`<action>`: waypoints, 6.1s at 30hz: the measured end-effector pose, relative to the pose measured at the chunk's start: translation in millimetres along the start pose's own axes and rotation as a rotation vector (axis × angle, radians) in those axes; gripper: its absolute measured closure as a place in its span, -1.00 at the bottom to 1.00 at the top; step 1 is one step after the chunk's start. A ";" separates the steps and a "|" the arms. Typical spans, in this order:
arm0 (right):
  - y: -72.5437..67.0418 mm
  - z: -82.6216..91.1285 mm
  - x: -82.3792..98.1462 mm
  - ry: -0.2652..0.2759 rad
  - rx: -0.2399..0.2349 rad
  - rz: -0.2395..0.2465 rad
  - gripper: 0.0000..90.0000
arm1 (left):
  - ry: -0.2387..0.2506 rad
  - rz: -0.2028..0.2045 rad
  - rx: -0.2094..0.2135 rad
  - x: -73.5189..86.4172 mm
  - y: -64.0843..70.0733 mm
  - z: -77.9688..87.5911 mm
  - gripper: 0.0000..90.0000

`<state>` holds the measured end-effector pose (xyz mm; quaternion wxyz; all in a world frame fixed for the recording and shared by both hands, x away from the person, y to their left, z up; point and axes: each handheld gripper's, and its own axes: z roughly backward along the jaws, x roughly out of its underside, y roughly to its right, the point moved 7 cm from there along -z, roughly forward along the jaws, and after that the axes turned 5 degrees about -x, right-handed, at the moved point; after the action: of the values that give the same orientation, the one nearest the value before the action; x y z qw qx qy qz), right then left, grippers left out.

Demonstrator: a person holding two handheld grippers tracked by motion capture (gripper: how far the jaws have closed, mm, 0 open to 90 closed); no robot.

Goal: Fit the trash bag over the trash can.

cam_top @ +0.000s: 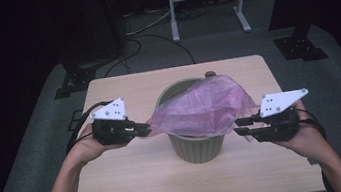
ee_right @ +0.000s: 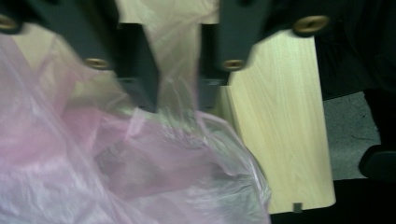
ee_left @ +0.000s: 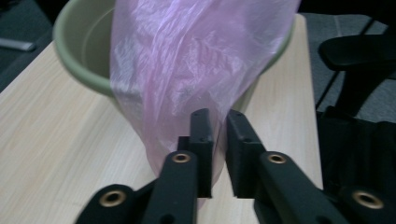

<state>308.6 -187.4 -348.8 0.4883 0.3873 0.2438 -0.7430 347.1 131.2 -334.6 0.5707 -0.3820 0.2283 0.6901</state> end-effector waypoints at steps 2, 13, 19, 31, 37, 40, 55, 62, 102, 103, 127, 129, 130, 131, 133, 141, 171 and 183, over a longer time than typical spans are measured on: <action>0.6 -0.4 1.0 -0.002 -0.004 -0.018 0.85 | 0.002 -0.002 0.011 1.5 1.8 -0.2 0.98; -3.4 -12.4 21.3 -0.055 -0.059 -0.063 1.00 | -0.014 0.003 0.047 20.9 11.5 -10.2 1.00; -1.8 -19.2 33.1 -0.069 -0.078 -0.091 1.00 | -0.028 0.015 0.061 30.5 14.9 -17.4 1.00; 3.3 -39.5 62.4 -0.121 -0.113 -0.147 1.00 | -0.060 0.041 0.097 50.0 19.5 -43.4 1.00; -3.3 -27.4 57.7 -0.071 -0.143 -0.136 0.64 | -0.039 0.049 0.099 47.7 20.5 -28.0 0.69; -10.9 -14.9 51.2 -0.049 -0.151 -0.116 0.54 | -0.038 0.057 0.082 47.3 21.4 -15.3 0.51; -13.4 29.7 15.7 0.065 -0.040 -0.039 0.39 | 0.008 0.077 0.072 45.6 20.9 23.2 0.05; -10.6 36.3 5.9 0.110 -0.014 -0.018 0.34 | 0.016 0.091 0.045 47.0 18.3 29.6 -0.02; 45.9 18.4 -31.5 0.093 0.032 -0.021 -0.04 | -0.016 0.033 -0.011 -3.8 -21.0 -23.3 -0.12; 48.8 16.2 -31.4 0.090 0.031 -0.022 -0.05 | -0.018 0.031 -0.016 -4.1 -22.2 -25.0 -0.08; 80.1 -0.2 -33.9 0.092 0.024 -0.181 0.99 | 0.058 0.095 -0.081 -13.5 -48.6 -15.2 0.99; 79.7 1.6 -33.1 0.093 0.008 -0.189 0.99 | 0.061 0.095 -0.071 -13.5 -47.8 -13.4 0.98; 79.0 2.0 -31.7 0.084 0.006 -0.187 0.99 | 0.055 0.090 -0.067 -12.9 -47.0 -12.4 0.98; 77.3 2.3 -30.3 0.076 -0.003 -0.190 1.00 | 0.053 0.085 -0.060 -12.0 -45.2 -12.2 0.99; 72.7 2.7 -27.6 0.056 -0.019 -0.179 1.00 | 0.039 0.072 -0.045 -9.4 -40.7 -11.5 0.99; 74.0 5.8 -31.4 0.064 0.020 -0.192 1.00 | 0.073 0.121 -0.103 -13.0 -50.5 -7.9 0.99; 126.3 -42.1 -4.8 0.073 0.154 -0.395 1.00 | 0.022 0.282 -0.262 9.6 -107.1 -67.5 0.95; 110.6 2.7 3.8 0.168 0.145 -0.339 0.50 | 0.072 0.275 -0.211 15.8 -92.3 -22.5 0.28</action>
<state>408.0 -236.1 -348.6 0.3049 0.4355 0.2915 -0.7953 441.0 146.6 -349.5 0.4191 -0.4291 0.2252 0.7678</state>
